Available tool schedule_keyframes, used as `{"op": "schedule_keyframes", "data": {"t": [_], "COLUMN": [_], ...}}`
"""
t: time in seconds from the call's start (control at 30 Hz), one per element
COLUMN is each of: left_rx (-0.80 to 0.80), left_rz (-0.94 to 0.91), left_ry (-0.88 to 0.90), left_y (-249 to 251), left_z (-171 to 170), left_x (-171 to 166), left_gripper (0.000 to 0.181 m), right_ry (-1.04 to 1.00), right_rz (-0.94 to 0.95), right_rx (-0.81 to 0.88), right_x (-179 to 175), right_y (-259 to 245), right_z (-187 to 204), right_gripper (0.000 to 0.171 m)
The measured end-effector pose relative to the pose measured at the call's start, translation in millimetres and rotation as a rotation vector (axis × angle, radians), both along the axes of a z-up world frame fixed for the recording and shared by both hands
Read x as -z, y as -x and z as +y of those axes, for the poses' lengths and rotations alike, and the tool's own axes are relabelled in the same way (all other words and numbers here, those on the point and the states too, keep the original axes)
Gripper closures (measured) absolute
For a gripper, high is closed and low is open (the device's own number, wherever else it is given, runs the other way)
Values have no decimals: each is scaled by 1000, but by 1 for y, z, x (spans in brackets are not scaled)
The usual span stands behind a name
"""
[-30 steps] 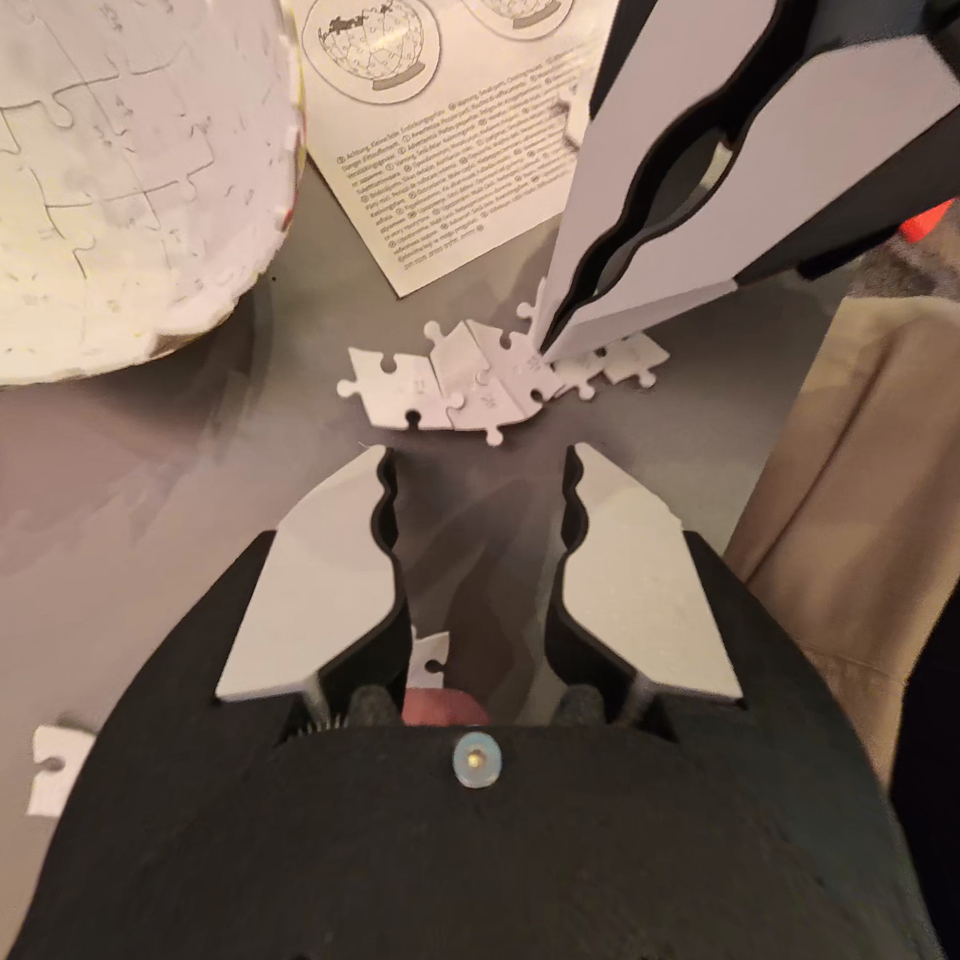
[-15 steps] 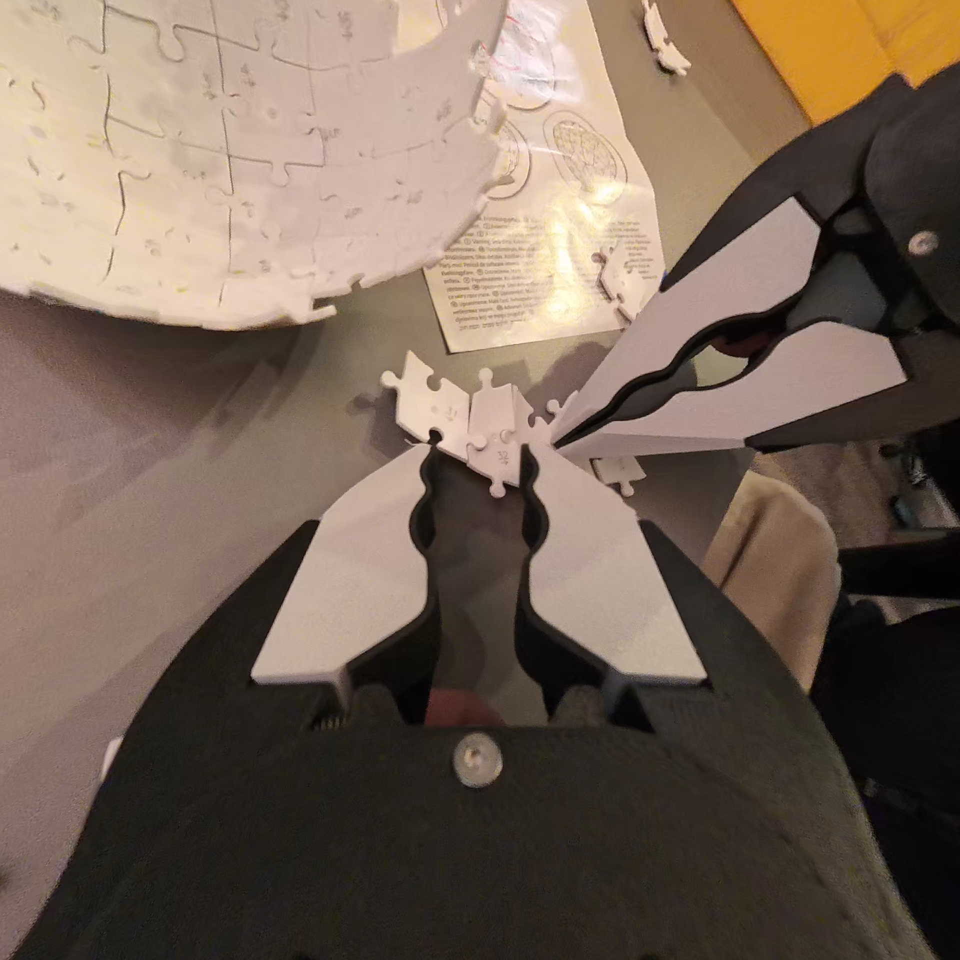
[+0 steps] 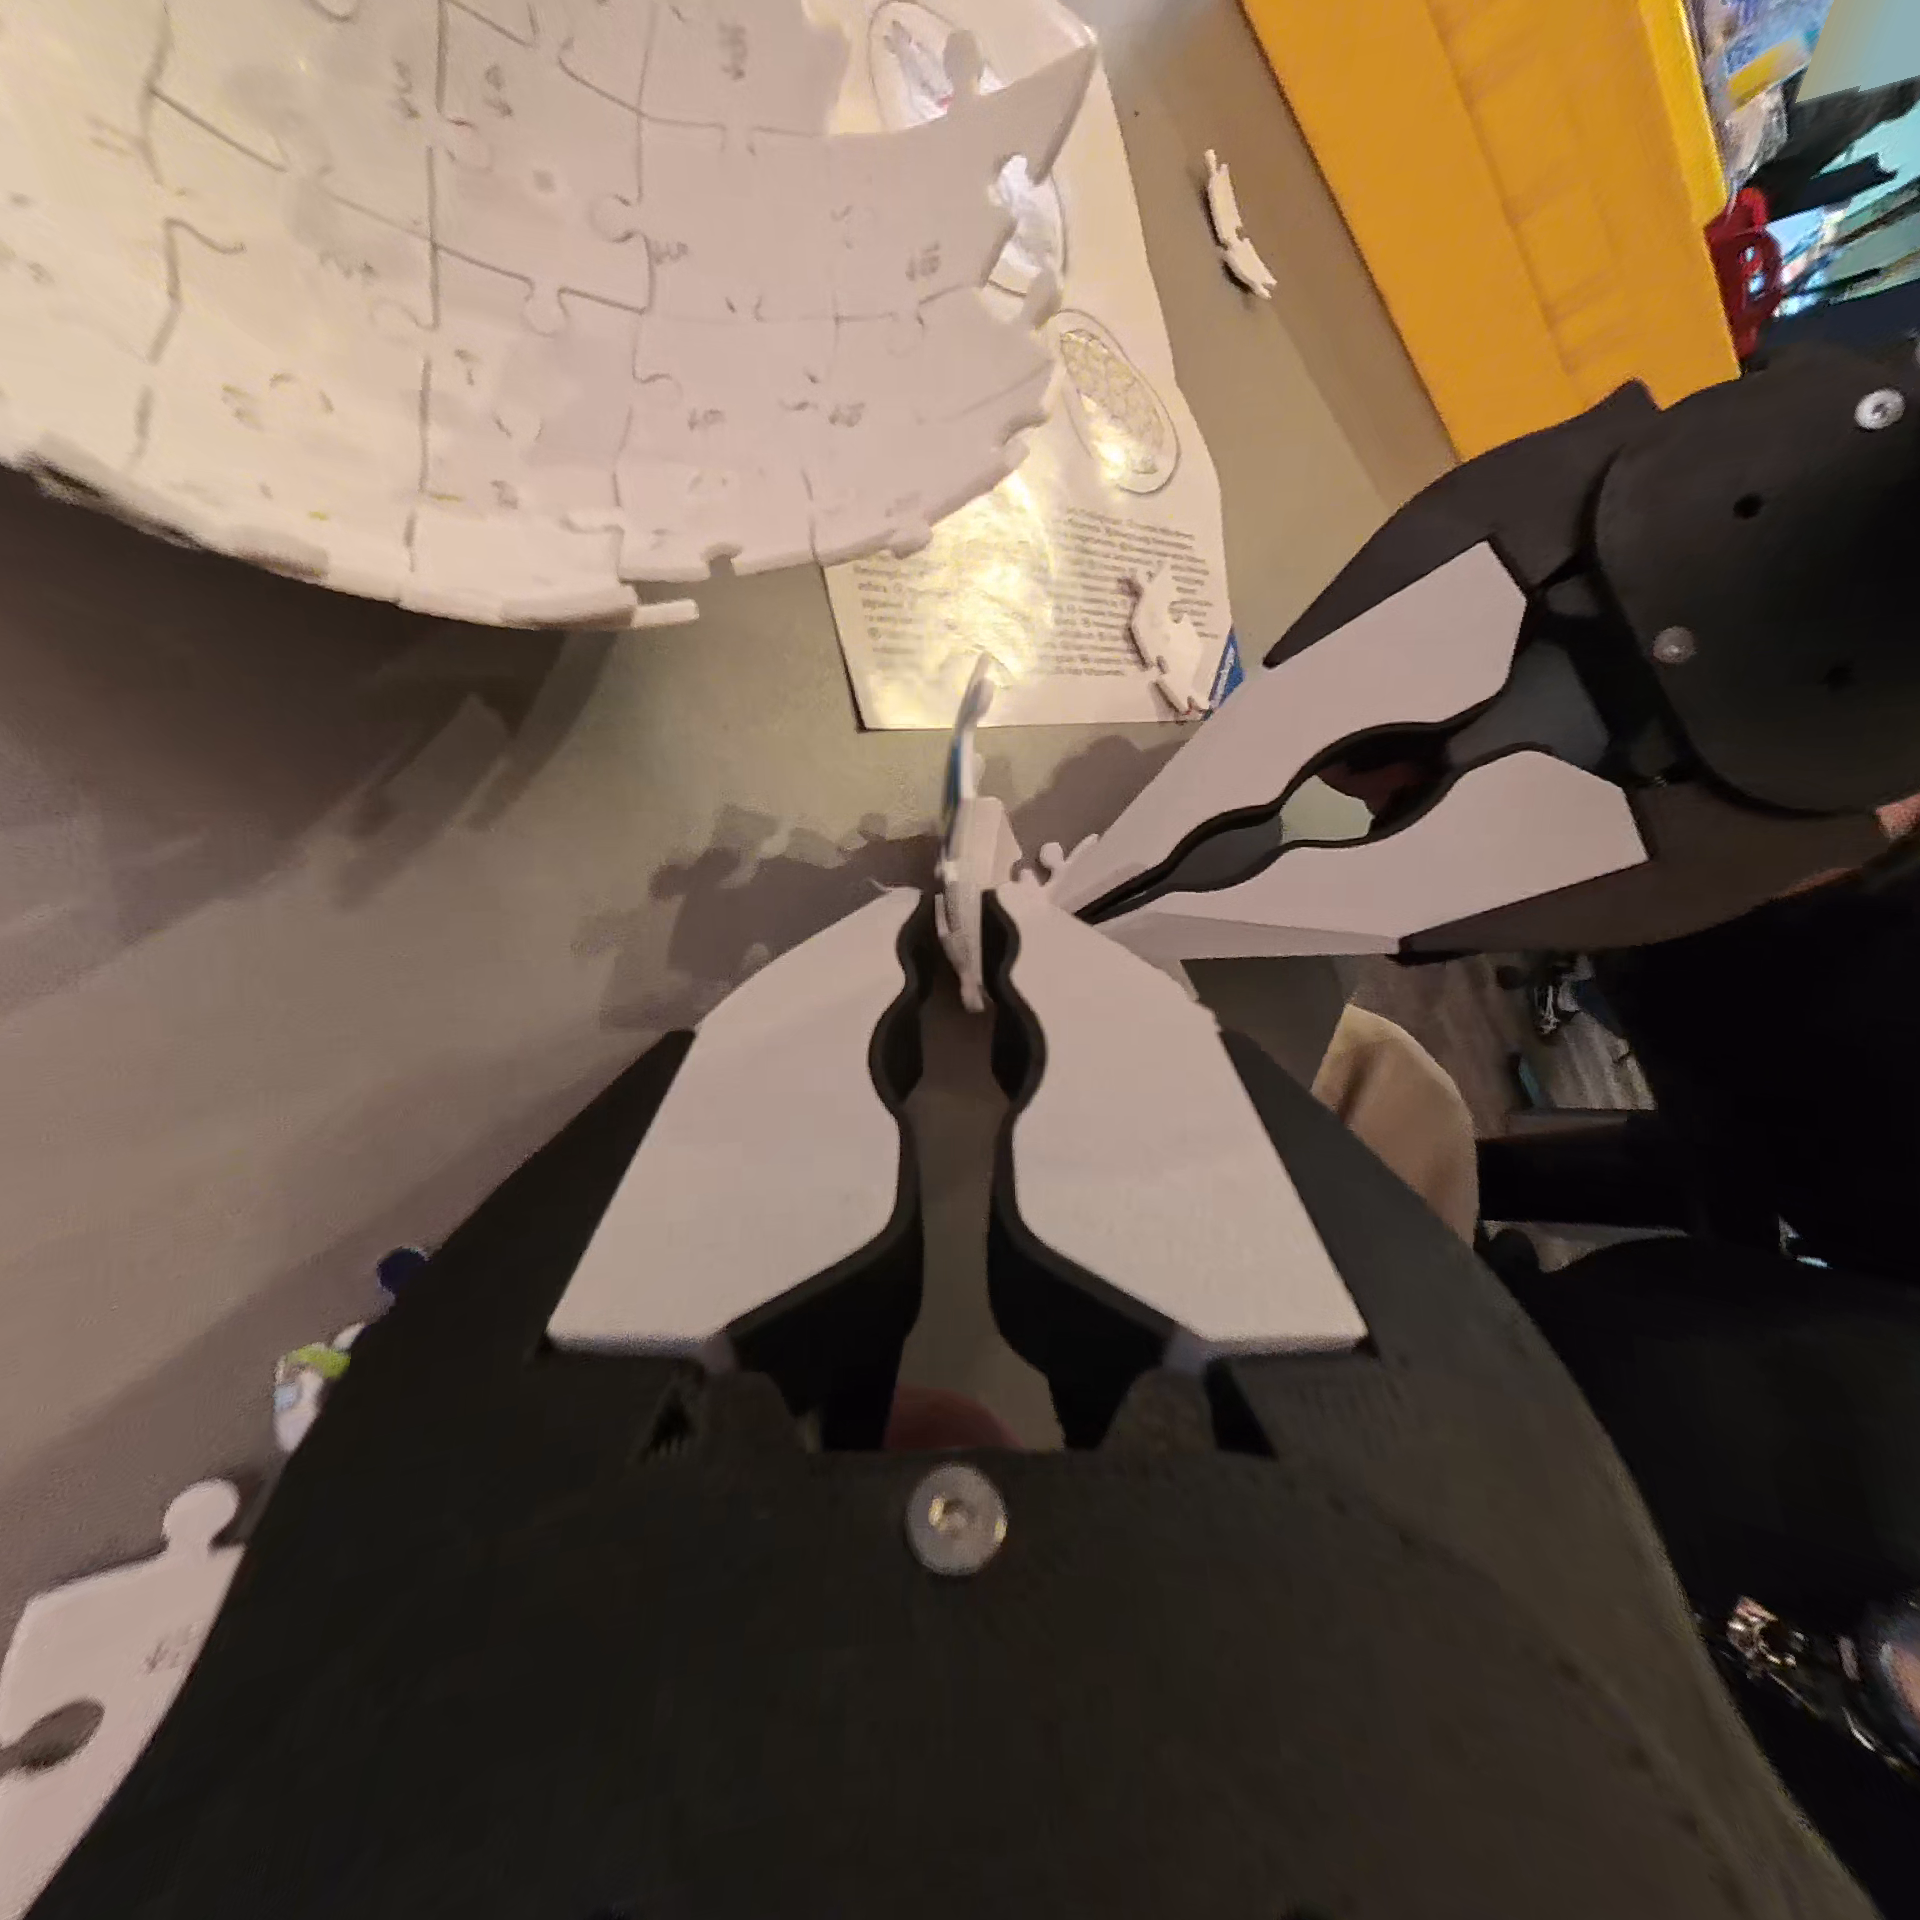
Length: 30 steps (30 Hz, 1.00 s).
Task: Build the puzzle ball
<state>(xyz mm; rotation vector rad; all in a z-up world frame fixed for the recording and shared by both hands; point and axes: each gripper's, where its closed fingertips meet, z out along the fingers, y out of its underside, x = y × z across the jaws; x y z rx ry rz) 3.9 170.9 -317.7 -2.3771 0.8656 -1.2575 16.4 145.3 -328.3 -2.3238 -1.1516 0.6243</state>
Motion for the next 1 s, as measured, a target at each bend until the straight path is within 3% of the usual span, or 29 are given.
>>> {"op": "schedule_keyframes", "data": {"t": [1.0], "left_rx": [-12], "left_rz": [-6], "left_ry": [8], "left_y": [12], "left_z": [6], "left_x": [-2], "left_gripper": [179], "right_ry": [-32], "right_rz": [-25], "right_rx": [-13], "right_x": [2], "right_y": [1], "right_z": [1], "right_gripper": [171]}}
